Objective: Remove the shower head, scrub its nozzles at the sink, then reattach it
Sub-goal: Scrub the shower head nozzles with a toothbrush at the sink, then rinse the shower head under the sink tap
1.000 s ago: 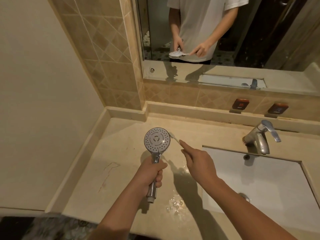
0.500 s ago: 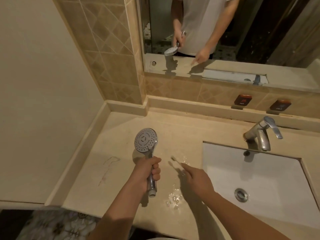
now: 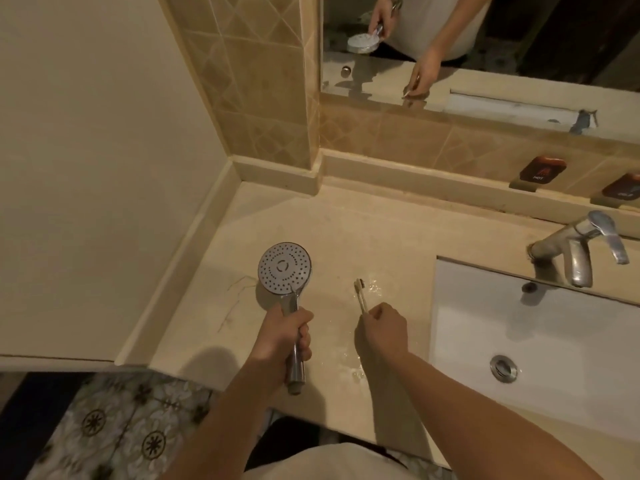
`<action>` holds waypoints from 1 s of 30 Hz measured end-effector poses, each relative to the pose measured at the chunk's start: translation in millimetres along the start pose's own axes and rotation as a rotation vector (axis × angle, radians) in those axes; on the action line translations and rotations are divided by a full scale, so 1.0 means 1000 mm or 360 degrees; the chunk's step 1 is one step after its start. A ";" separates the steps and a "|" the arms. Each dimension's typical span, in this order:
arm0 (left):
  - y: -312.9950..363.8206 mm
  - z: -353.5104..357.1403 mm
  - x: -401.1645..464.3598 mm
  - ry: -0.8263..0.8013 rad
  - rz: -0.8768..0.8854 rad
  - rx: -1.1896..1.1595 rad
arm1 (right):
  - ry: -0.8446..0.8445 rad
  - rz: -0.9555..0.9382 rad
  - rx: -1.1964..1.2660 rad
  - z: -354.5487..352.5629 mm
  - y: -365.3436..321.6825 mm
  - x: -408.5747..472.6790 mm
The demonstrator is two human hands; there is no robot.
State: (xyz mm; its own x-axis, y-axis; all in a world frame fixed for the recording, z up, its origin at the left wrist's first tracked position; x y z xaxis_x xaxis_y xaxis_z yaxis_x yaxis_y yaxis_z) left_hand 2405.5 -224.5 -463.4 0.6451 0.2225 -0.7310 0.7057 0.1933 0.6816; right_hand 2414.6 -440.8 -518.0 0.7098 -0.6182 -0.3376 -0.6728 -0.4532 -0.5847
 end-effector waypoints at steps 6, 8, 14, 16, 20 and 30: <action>0.002 -0.013 0.001 -0.0041 0.0053 0.0177 | -0.0068 -0.0021 -0.0250 0.034 -0.002 0.002; 0.004 -0.021 0.007 0.0008 0.0167 0.0350 | -0.0059 0.0016 -0.0221 0.034 -0.003 0.001; 0.005 0.009 0.018 -0.0209 0.0318 0.0646 | 0.0156 0.0206 0.0082 -0.021 0.020 0.009; 0.001 0.039 0.016 -0.0315 0.0312 0.0731 | 0.0217 0.0236 0.0124 -0.054 0.037 0.018; -0.008 0.113 -0.008 -0.0603 0.0383 0.0822 | 0.0480 0.0377 0.0306 -0.132 0.073 0.030; -0.053 0.271 -0.101 -0.1000 0.0510 0.1013 | 0.0753 0.0345 0.0724 -0.285 0.121 0.061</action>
State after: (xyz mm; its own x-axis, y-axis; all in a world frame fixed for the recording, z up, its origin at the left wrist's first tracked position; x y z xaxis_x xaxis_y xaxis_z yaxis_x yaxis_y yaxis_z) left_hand 2382.7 -515.6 -434.3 0.7445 -0.4159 -0.5223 0.3754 -0.3862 0.8426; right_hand 2317.1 -717.1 -399.2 0.3324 -0.9250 -0.1841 -0.5617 -0.0374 -0.8265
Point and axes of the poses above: each hand's wrist, its own x-axis towards the middle knuckle, its own z-axis out of the palm, y = z × x, the point moved 7 cm from there along x, towards the middle knuckle, and after that the axes turned 15 degrees about y, right-handed, at the moved point
